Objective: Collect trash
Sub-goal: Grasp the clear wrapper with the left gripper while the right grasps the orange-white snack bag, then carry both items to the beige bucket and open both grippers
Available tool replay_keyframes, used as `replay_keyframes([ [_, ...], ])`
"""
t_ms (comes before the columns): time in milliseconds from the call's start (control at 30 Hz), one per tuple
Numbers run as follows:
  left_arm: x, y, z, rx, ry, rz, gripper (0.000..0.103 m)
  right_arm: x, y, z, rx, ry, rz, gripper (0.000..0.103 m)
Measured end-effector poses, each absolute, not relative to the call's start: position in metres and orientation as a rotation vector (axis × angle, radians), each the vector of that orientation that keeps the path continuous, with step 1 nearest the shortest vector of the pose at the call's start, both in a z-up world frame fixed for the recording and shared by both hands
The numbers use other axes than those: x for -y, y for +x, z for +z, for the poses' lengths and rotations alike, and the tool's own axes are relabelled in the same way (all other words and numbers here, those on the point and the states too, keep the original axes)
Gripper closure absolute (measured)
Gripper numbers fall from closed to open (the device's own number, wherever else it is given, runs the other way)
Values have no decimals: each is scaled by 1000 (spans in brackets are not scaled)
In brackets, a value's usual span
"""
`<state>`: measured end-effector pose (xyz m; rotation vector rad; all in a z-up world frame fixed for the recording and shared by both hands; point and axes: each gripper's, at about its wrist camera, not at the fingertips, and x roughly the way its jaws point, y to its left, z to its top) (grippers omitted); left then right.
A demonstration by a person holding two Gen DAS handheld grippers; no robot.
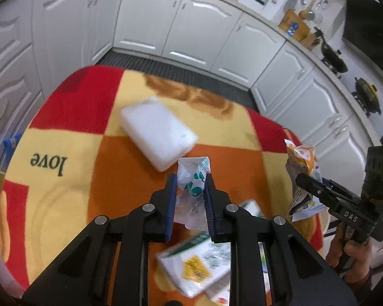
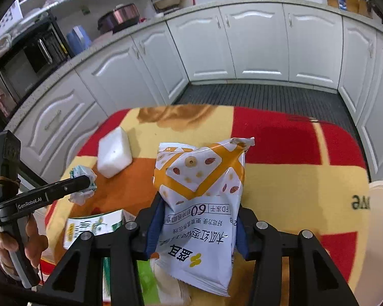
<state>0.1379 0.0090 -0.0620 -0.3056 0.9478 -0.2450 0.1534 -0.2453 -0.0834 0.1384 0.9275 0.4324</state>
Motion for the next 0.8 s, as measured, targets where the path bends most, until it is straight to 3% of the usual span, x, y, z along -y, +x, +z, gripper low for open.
replay_keyframes([
  [333,71,116,-18,-909,-219,-398,85,306,118,-57,-871,168,363,57],
  [800,216,110,-15,-955,-120,-593,85,432,80,-64,-871,209,140,55],
])
